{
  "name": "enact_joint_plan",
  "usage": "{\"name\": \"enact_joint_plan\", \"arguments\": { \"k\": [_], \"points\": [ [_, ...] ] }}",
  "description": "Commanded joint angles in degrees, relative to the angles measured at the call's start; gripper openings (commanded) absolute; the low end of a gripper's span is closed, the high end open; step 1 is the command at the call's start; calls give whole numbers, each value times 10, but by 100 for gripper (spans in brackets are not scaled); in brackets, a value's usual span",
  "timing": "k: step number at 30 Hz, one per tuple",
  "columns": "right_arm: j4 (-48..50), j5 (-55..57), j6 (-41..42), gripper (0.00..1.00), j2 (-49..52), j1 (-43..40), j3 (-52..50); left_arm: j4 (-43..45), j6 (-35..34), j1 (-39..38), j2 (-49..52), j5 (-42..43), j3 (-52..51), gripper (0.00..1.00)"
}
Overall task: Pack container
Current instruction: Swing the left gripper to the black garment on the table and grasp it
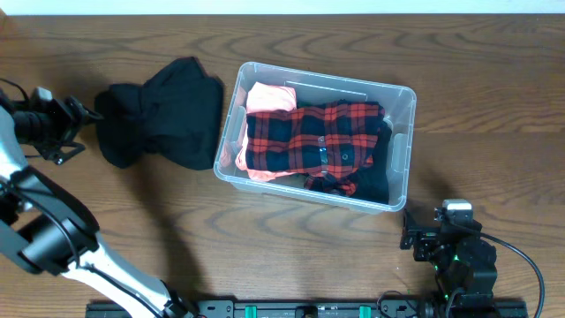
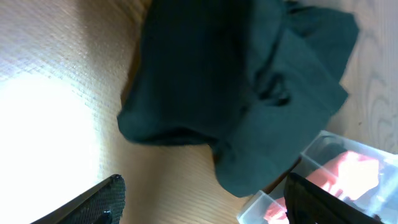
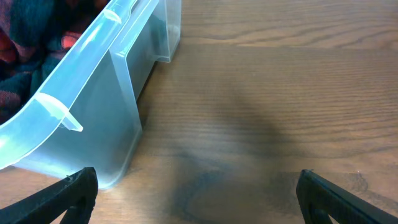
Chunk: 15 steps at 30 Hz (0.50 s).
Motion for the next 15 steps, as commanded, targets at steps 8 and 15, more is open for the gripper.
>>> {"name": "enact_joint_plan", "arguments": {
  "k": [8, 15],
  "points": [
    [-1, 0, 4, 99, -4, -3, 0, 27, 50, 0, 123, 8, -3, 84],
    [-1, 0, 4, 99, -4, -3, 0, 52, 54, -8, 177, 60, -3, 80]
  ]
}}
